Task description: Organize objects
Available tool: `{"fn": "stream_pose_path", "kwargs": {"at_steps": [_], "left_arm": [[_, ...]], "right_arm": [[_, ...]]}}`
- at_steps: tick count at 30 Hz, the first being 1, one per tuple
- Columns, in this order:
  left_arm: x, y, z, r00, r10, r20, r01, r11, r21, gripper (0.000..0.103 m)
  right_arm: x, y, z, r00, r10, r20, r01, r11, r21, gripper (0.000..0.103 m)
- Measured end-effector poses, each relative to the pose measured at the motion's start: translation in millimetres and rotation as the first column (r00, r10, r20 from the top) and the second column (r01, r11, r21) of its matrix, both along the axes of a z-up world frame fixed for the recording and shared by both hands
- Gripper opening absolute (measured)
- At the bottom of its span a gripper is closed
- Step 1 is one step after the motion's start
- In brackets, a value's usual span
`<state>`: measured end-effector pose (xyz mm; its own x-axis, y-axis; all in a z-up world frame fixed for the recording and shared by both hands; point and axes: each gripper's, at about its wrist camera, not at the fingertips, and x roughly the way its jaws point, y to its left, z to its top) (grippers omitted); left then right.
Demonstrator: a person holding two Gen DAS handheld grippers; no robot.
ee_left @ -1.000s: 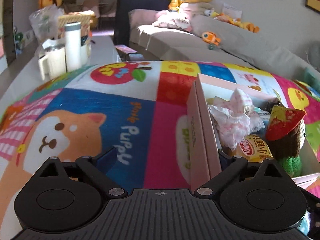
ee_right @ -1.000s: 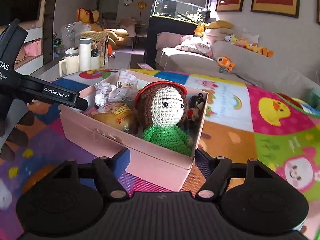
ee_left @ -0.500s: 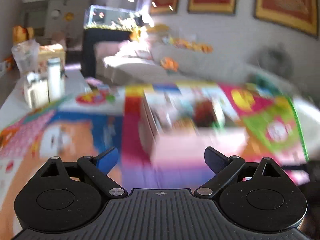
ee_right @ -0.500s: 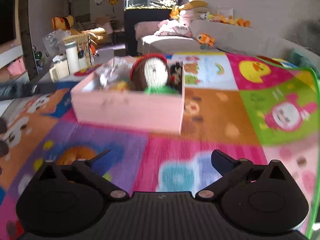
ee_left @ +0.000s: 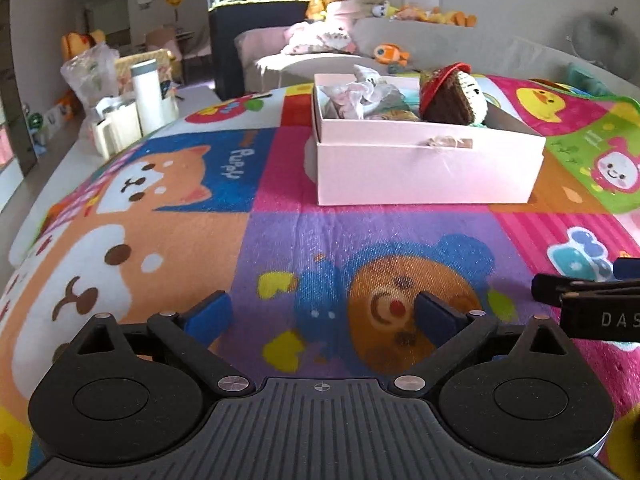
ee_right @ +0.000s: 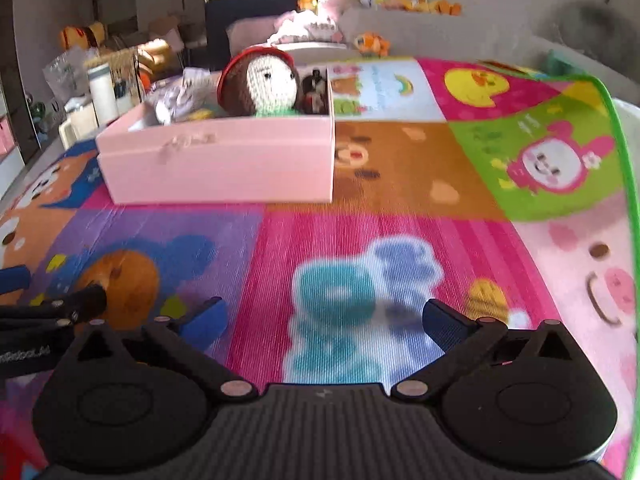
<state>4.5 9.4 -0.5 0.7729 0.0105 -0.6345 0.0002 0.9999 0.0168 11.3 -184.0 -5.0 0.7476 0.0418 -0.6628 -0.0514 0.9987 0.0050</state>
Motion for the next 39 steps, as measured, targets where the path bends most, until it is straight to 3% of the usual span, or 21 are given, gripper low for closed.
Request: {"fn": "stream_pose_path", "kwargs": {"at_steps": [5, 39], "left_arm": [[5.5, -2.4, 0.0, 1.000, 0.018, 0.001, -0.018, 1.000, 0.001, 0.101], [10.1, -3.5, 0.4, 1.000, 0.029, 0.000, -0.029, 1.000, 0.002, 0.102]], "right_arm": [[1.7, 1.9, -2.1, 0.999, -0.002, 0.032, 0.003, 1.000, -0.016, 0.103], [6.1, 5.7, -2.1, 0.999, 0.029, 0.032, -0.029, 1.000, 0.000, 0.103]]}}
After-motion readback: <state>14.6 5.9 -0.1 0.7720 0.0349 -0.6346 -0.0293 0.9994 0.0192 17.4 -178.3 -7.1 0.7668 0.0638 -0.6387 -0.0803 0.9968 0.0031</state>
